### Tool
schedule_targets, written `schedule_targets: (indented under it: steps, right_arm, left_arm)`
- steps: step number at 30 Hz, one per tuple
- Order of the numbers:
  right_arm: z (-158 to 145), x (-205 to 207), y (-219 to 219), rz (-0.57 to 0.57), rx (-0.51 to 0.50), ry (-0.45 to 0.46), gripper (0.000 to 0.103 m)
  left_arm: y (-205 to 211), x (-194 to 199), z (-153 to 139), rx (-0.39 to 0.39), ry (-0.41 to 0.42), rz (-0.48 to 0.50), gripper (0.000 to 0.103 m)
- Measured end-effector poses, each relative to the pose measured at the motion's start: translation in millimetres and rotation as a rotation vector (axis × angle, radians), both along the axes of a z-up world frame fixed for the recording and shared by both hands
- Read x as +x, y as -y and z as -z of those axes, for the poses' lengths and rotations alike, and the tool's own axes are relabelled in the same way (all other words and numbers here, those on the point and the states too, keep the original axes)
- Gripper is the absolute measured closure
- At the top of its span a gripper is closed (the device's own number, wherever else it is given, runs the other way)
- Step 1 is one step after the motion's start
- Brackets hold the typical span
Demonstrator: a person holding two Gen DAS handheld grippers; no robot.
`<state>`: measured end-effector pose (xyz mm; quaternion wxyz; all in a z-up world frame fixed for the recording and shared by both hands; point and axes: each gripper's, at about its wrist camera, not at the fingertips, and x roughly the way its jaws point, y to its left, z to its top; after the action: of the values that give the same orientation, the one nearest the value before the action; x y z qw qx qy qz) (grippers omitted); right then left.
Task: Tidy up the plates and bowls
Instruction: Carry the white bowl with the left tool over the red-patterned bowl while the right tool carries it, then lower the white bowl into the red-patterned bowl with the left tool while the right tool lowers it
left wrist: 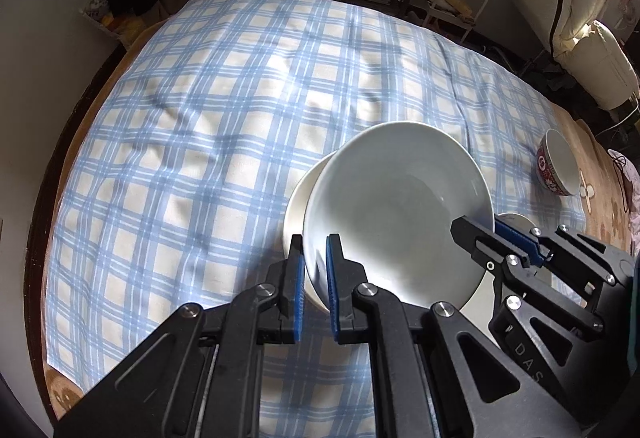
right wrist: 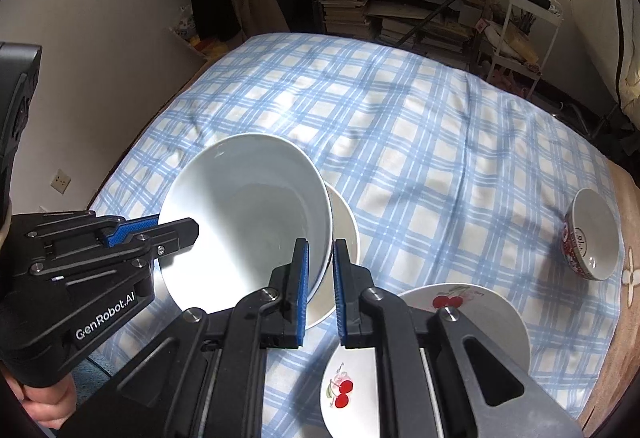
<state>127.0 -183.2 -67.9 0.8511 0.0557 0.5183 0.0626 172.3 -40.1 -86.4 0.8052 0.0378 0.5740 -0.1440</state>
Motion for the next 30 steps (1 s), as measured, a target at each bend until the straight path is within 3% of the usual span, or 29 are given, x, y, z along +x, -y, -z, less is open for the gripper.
schedule_targets:
  steps: [11,16,23,30]
  right_arm:
    - [27.0,13.3,1.4,-0.005,0.013,-0.067,0.09]
    - [36.8,21.8,4.2,-0.021,0.041,-0.112,0.09]
    - [37.8,27.8,-1.7,-0.044,-0.016,-0.095,0.09]
    - [40.0,33.5,2.9,-0.038,0.004,-0.098,0.088]
  left_arm:
    - [-5.2,12.4,41.7,-0.039,-0.09,-0.019,0.094]
    - [-6.3,15.5,49.1,-0.031,-0.093,-0.014,0.094]
    - [-0.1,14.2,52.4,0.008,-0.068,0.018,0.092]
    - [1.9,12.6,50.2,0.009,-0.055,0.029,0.092]
